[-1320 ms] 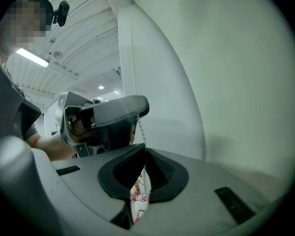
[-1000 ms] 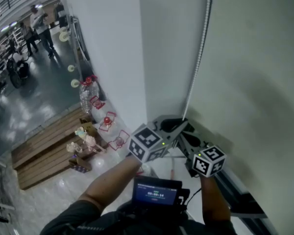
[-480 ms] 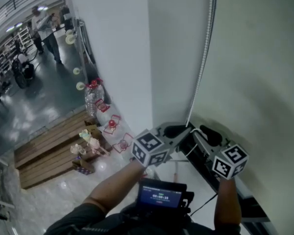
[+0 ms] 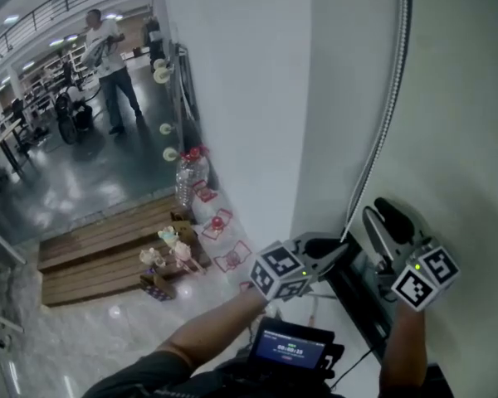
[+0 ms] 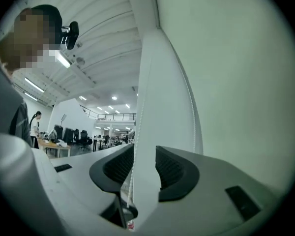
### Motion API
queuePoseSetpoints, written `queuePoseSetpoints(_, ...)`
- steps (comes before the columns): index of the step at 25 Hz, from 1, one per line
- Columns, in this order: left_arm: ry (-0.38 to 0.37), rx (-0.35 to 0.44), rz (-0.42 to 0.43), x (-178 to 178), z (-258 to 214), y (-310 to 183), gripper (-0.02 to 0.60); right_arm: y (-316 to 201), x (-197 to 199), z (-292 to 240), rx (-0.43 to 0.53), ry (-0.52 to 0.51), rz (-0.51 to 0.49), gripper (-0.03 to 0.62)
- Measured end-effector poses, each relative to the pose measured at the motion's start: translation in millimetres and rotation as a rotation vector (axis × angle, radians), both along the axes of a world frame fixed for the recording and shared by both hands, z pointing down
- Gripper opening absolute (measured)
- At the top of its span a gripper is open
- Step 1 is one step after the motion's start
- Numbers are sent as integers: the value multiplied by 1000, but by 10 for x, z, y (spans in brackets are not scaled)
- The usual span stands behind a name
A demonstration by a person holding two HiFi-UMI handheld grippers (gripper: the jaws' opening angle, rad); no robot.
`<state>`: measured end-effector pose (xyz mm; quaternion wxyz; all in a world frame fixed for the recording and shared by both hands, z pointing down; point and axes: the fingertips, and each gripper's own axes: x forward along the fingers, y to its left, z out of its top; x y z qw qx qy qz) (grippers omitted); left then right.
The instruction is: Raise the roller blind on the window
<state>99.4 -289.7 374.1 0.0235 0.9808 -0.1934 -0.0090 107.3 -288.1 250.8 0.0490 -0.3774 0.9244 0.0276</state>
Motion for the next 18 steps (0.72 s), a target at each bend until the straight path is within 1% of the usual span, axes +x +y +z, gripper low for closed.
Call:
queuePoseSetpoints(3,-4,8,-2,-18,22,-24,14,-122,-94,-209,57,-89,-14,156)
queuePoseSetpoints(5,-11,5,-1,-40,24,-4,13,-151,-169,-308,77,-119,-26,120)
queuePoseSetpoints(6,-10,3,-1,-43,5,20,13,-149,-202,-345,82,-124,-30,117)
queuePoseSetpoints(9,1,1,-1,-25,-81,76,14,-110,-245,-415,97,-117,-20,81)
queuePoseSetpoints(12,-6,-1,2,-25,-73,82,14,-70,-266,-427,101,-124,-24,29)
queuePoseSetpoints(15,-7,1,12,7,-51,75,13,-87,-241,-387,89,-142,-39,23)
queuePoseSetpoints(18,2,1,11,16,-36,46,13,-123,-244,-336,99,-159,-50,20)
